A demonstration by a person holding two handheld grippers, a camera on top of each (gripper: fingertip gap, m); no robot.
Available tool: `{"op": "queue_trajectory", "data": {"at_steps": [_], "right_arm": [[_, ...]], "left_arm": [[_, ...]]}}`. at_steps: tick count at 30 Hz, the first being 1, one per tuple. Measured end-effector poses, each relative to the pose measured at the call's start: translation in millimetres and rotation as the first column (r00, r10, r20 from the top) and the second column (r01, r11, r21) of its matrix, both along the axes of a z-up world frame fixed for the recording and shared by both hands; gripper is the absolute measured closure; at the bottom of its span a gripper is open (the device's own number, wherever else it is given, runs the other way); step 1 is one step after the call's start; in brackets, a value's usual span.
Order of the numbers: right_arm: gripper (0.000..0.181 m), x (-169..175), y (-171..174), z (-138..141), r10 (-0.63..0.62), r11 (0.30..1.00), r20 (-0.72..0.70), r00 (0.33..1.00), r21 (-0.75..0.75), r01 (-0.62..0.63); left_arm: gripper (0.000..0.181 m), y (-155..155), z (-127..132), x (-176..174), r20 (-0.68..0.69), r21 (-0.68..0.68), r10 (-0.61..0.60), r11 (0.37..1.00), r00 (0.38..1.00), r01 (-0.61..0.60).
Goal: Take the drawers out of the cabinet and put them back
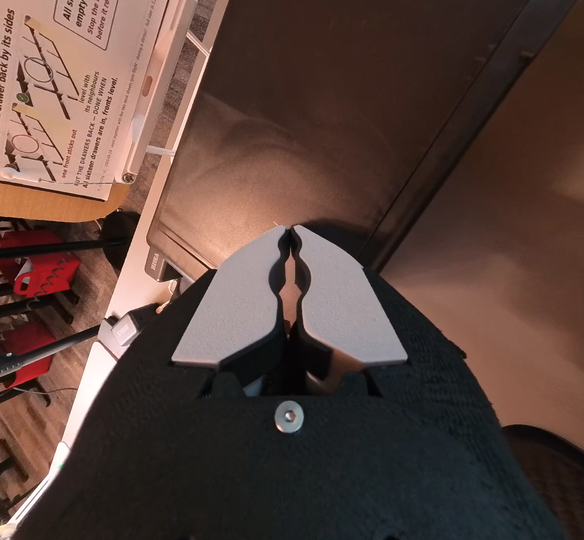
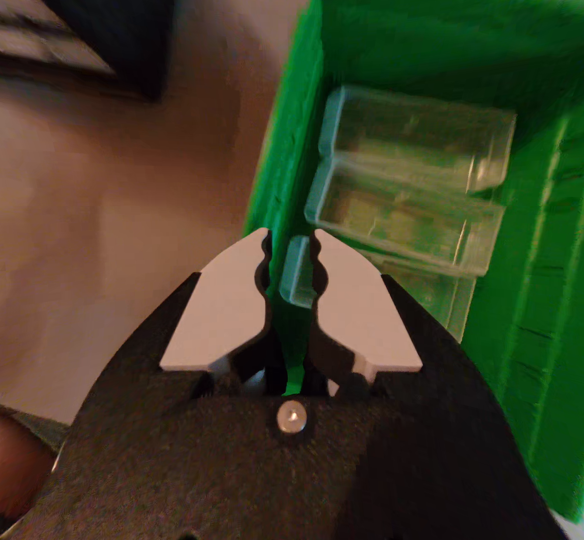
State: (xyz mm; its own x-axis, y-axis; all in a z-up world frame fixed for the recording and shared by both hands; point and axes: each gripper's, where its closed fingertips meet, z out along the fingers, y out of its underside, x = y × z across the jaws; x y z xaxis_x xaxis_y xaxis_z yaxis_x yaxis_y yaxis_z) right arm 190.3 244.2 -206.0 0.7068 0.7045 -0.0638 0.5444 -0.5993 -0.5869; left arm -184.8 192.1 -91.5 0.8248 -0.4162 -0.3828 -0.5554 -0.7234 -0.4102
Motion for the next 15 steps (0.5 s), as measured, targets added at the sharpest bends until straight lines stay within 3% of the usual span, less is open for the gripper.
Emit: {"op": "queue_trajectory", "data": {"at_steps": [1, 3, 5, 8, 11, 13, 15], "right_arm": [[0.156, -12.3, -0.5, 21.2, 0.046, 0.995, -0.059, 0.997, 0.093, -0.041], [0.153, -42.0, -7.8, 68.6, 0.177, 0.944, -0.166, 0.970, 0.306, -0.120], [0.150, -63.6, -14.9, 108.6, 0.239, 0.864, -0.196, 0.951, 0.490, -0.116], [0.147, -93.2, -26.2, 146.2, 0.293, 0.661, -0.094, 0.951, 0.739, -0.130], [0.144, -129.8, -41.2, 149.0, 0.287, 0.348, 0.165, 0.944, 0.900, -0.263], [0.144, -150.2, -43.6, 139.4, 0.157, 0.141, 0.359, 0.920, 0.914, -0.381], [0.144, -173.4, -44.4, 122.1, 0.066, 0.022, 0.490, 0.869, 0.870, -0.492]], "left_arm": [[0.181, 0.0, 0.0, 0.0, 0.001, 0.000, 0.001, 1.000, 1.000, -0.001], [0.181, 0.0, 0.0, 0.0, 0.002, 0.002, 0.004, 1.000, 1.000, -0.004], [0.181, 0.0, 0.0, 0.0, 0.001, 0.008, 0.007, 1.000, 1.000, -0.007], [0.181, -0.1, 0.1, -0.1, -0.009, 0.018, 0.009, 1.000, 1.000, -0.009], [0.181, -0.2, 0.1, -0.1, -0.013, 0.016, 0.014, 1.000, 1.000, -0.014], [0.181, -0.1, 0.1, -0.2, -0.011, 0.013, 0.018, 1.000, 1.000, -0.017], [0.181, -0.2, 0.0, -0.2, -0.008, 0.011, 0.021, 1.000, 1.000, -0.021]]}}
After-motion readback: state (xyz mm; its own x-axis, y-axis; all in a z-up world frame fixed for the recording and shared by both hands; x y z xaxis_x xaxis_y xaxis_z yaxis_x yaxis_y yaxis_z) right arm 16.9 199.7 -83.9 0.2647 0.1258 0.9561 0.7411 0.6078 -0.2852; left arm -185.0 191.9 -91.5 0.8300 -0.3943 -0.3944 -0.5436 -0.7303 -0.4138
